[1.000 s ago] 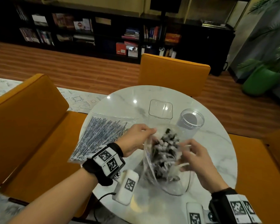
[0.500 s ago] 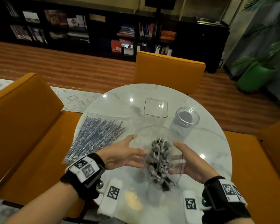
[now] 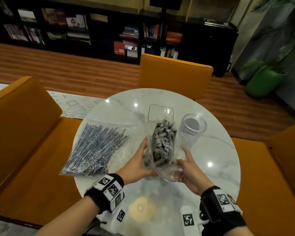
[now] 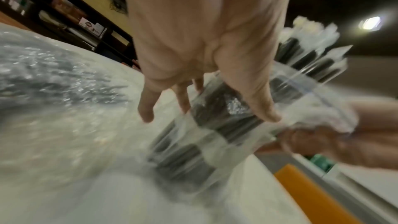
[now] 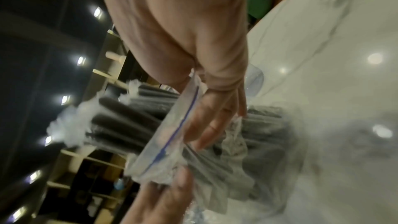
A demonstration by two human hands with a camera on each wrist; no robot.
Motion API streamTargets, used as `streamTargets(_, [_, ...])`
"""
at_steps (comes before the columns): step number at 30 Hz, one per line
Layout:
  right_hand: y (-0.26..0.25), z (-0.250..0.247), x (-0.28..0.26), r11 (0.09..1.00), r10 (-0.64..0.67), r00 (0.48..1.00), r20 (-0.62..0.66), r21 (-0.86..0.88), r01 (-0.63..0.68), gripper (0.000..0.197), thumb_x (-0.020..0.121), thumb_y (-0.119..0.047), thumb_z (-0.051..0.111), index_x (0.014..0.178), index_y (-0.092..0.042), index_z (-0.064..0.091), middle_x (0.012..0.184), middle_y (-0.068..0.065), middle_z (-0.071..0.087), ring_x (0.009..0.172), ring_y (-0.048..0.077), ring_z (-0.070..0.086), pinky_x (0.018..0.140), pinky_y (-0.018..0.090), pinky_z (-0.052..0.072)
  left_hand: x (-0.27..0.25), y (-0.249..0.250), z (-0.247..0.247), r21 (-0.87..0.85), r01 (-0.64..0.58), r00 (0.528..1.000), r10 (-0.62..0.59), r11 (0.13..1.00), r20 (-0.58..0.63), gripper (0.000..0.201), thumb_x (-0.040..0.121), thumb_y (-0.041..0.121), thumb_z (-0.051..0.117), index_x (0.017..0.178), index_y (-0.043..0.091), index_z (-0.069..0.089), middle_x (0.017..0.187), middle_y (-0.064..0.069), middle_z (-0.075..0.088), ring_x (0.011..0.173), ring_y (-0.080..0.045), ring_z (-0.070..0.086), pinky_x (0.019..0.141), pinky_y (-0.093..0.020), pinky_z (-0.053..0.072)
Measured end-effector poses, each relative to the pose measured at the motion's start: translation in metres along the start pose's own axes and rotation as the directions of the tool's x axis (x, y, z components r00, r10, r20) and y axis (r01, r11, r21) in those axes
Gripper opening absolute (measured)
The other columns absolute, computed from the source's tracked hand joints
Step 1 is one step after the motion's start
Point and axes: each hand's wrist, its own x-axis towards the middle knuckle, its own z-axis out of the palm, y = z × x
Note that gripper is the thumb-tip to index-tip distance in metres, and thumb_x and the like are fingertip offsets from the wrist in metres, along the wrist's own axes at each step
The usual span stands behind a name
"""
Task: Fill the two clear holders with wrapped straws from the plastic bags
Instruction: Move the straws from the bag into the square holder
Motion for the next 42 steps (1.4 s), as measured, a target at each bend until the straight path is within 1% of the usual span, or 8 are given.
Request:
streamTargets(8, [-0.010,-0.005,0.004,0.994,-0.025,0.995,0.095,-0.105,0.035,0.065,0.096,0.006,0.037,0.140,-0.041,0.044,0.116,0.006,0.069,0.098,0.045,0.067,0.078,0.049,0.058,-0.003,-0.008,-0.016,0.142,-0.009,1.000,0.011,0.990,-0.015,0.150,0.048,0.049,0.092,0.135,0.058,-0.031,0.155,0.022,-0.017,0.149,-0.019,0.003,0.118,-0.057,0.012])
streamTargets(10, [-0.010,0.002,0.001,0.983,-0.034,0.984,0.175,-0.174,0.065,0.061,0.096,0.005,0.040,0.136,-0.040,0.049,0.116,-0.002,0.073,0.123,0.045,0.055,0.104,0.061,0.042,0.006,0.003,-0.013,0.012,-0.089,0.996,0.089,0.996,-0.004,0.152,0.046,0.041,0.095,0.136,0.060,-0.025,0.161,0.012,0.005,0.146,-0.020,0.023,0.114,-0.061,0.024])
streamTargets(14, [-0.017,0.002,-0.002,0.966,-0.100,0.981,0.167,-0.220,0.136,0.049,0.100,-0.005,0.043,0.131,-0.043,0.050,0.137,-0.001,0.060,0.116,0.029,0.063,0.084,0.034,0.058,0.010,0.009,-0.012,-0.196,-0.117,0.983,0.085,0.974,-0.162,0.105,0.059,0.001,0.089,0.135,0.037,0.026,0.137,0.000,0.049,0.113,0.007,0.057,0.084,-0.008,0.048])
streamTargets(18, [-0.023,-0.017,-0.017,0.705,-0.503,0.864,-0.034,-0.595,0.387,0.053,0.088,-0.011,0.064,0.133,-0.035,0.049,0.136,-0.004,0.049,0.114,0.011,0.055,0.087,0.020,0.046,0.006,-0.003,-0.018,-0.258,-0.024,0.982,-0.026,0.966,-0.188,0.091,0.067,0.000,0.084,0.141,0.016,0.035,0.114,-0.026,0.062,0.056,-0.007,0.069,0.047,-0.014,0.050])
streamTargets(21, [-0.025,-0.010,-0.037,0.592,-0.672,0.740,0.029,-0.579,0.561,0.070,0.082,-0.008,0.068,0.138,-0.037,0.038,0.127,-0.014,0.051,0.114,-0.005,0.051,0.094,0.009,0.043,0.003,-0.007,-0.018,-0.264,-0.032,0.980,-0.021,0.964,-0.196,0.077,0.069,0.001,0.084,0.132,0.021,0.044,0.092,-0.012,0.071,0.051,-0.007,0.064,0.047,-0.020,0.051])
streamTargets(25, [0.001,0.014,-0.034,0.808,-0.485,0.869,0.096,-0.331,0.488,0.097,0.073,-0.024,0.083,0.144,-0.046,0.020,0.126,-0.010,0.050,0.114,-0.006,0.054,0.091,0.008,0.045,-0.007,0.000,-0.012,-0.312,-0.088,0.948,-0.016,0.946,-0.317,0.054,0.072,-0.003,0.080,0.095,0.037,0.053,0.071,0.005,0.075,0.056,-0.008,0.066,0.051,-0.023,0.055])
streamTargets(36, [-0.008,0.049,0.009,0.666,-0.623,0.781,0.040,-0.497,0.557,0.025,0.080,-0.013,0.073,0.098,-0.020,0.057,0.091,-0.001,0.065,0.079,0.007,0.059,0.070,0.018,0.045,-0.018,0.000,-0.013,-0.255,-0.107,0.959,0.032,0.961,-0.282,0.077,0.057,0.034,0.090,0.123,0.016,0.056,0.109,-0.009,0.073,0.099,-0.044,0.066,0.084,-0.065,0.052])
streamTargets(42, [-0.021,0.059,0.020,0.679,-0.629,0.777,0.038,-0.461,0.572,0.019,0.087,-0.008,0.067,0.105,-0.010,0.063,0.090,-0.002,0.058,0.076,0.001,0.057,0.065,0.004,0.045,-0.017,-0.009,-0.030,-0.231,-0.122,0.950,0.046,0.965,-0.308,0.074,0.062,0.011,0.089,0.127,0.005,0.053,0.116,-0.009,0.071,0.107,-0.016,0.068,0.097,-0.038,0.053])
